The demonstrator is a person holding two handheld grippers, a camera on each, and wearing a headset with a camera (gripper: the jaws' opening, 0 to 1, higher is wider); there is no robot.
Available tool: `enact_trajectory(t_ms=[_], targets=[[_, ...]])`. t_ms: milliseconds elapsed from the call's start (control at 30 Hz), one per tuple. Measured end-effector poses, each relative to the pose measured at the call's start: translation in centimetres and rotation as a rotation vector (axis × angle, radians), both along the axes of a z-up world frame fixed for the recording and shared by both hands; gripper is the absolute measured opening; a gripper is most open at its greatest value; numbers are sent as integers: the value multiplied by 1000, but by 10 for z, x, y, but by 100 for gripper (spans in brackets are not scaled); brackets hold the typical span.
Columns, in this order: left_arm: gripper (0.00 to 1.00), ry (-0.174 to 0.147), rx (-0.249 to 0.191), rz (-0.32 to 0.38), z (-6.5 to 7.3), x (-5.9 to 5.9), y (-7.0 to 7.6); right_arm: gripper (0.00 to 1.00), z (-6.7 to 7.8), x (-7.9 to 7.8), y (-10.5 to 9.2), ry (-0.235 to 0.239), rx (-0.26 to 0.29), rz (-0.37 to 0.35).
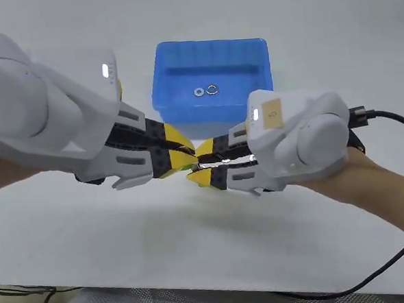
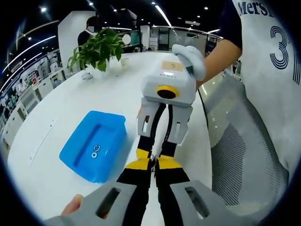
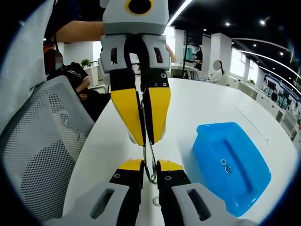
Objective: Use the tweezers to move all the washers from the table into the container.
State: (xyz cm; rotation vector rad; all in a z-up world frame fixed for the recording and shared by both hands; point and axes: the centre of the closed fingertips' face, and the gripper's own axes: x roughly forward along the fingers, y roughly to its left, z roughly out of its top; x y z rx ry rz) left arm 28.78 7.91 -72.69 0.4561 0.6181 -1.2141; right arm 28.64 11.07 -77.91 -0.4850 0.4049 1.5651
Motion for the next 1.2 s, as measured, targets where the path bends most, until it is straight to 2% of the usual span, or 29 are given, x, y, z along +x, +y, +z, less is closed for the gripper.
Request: enact_trajectory(t_ms=[467,600,767,1000,1200], targets=[[7,11,-8,29,-1,8,-1,10,0,4,1,16,-16,-19],[7,4,32,2,-1,3,-1,10,0,1,2,-9,-23,3],[7,10,27,-2,1,1,0,10,2,-2,2,-11,-21,6],[7,-8,5,-13,18,-1,-1,10,20,-4,1,-10,1,7],[7,-73,-11,-12,42,1,1,10,44,0,0,-46,28,5]])
